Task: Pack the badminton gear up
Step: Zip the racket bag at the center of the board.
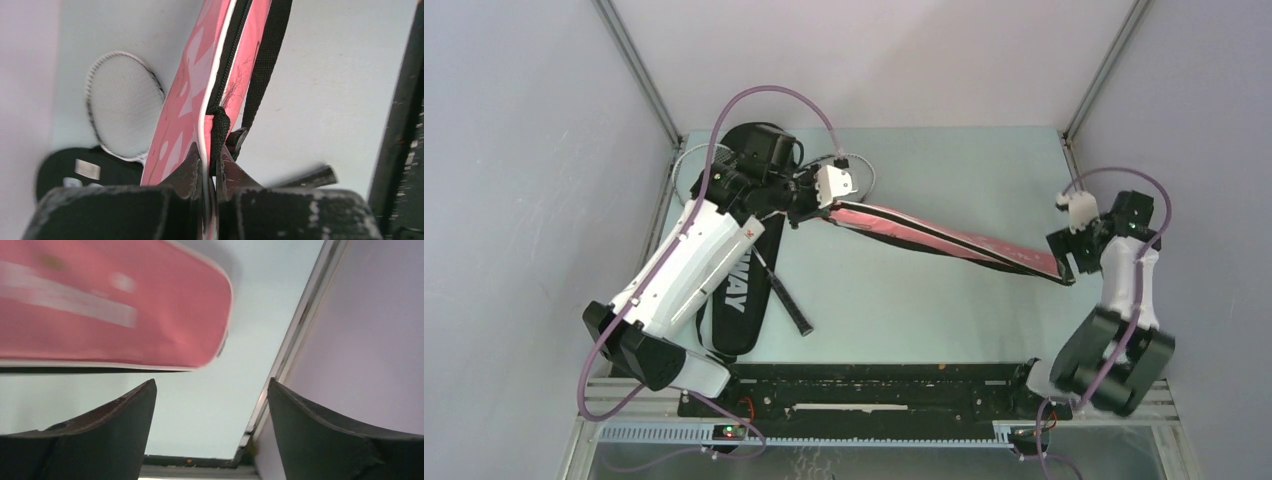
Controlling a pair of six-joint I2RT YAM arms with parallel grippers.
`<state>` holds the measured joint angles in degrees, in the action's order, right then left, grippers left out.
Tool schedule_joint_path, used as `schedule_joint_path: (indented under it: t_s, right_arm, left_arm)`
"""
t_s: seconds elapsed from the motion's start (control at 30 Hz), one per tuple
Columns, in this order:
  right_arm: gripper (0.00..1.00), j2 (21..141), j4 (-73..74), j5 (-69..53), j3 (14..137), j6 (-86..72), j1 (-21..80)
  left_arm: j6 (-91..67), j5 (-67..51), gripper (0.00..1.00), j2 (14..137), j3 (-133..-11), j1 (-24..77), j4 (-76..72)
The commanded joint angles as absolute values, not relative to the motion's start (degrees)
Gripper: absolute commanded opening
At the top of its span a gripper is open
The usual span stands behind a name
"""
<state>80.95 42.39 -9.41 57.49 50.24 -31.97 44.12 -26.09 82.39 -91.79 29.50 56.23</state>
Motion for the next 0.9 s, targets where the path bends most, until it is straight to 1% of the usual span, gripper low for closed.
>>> schedule_joint_path:
  t_s: [0.0,0.13,0.3,0.4,0.53,0.6,0.63,0.67,0.7,0.73,0.8,0.83,0.87]
  right_arm:
    - [0.93,66.7,51.6,-20.1,61.3,50.5,-22.5]
    - [0.99,59.9,50.9,-21.1,61.3,47.4,-8.7]
    - [1.0,60.6,47.8,-19.2,61.3,42.8,7.8]
    - [1.0,62.0,45.7,-18.7,61.3,40.6,12.6]
    - [0.99,64.3,43.9,-19.0,61.3,38.9,16.0]
    - [0.95,66.4,40.7,-16.7,60.8,36.9,17.3]
    - [0.9,67.7,39.2,-15.8,60.8,36.2,17.7]
    - [0.81,69.0,37.7,-14.8,60.8,35.6,17.7]
    - [0.7,70.3,36.6,-14.4,61.0,35.1,17.6]
    - [0.54,71.4,36.6,-14.4,61.7,34.7,17.4]
    - [0.22,73.4,38.4,-16.0,64.6,33.2,16.2]
    - [0.07,74.1,39.3,-17.0,66.1,32.2,15.1]
    - [0.0,74.9,40.8,-17.5,67.8,31.2,14.0]
  left_arm:
    - [58.4,-31.3,0.0,81.7,-97.8,30.4,50.3]
    - [64.8,-32.3,0.0,85.5,-103.8,30.5,55.5]
    - [66.4,-34.0,0.0,85.8,-105.0,30.6,54.8]
    - [65.5,-35.1,0.0,85.7,-105.0,30.6,53.9]
    - [63.3,-36.8,0.0,85.9,-104.7,30.6,52.7]
    - [61.7,-38.3,0.0,85.9,-104.8,30.5,52.3]
    - [61.0,-39.3,0.0,85.9,-104.9,30.5,52.3]
    - [60.3,-40.4,0.0,85.8,-104.8,30.4,52.3]
    - [58.9,-41.0,0.01,85.7,-104.7,30.3,51.7]
    - [57.2,-41.4,0.03,85.6,-104.5,30.0,51.0]
    - [53.0,-41.7,0.19,85.3,-104.3,29.0,48.6]
    - [50.6,-41.4,0.34,85.1,-104.1,28.2,47.1]
    - [47.5,-40.7,0.52,84.8,-103.8,27.2,45.2]
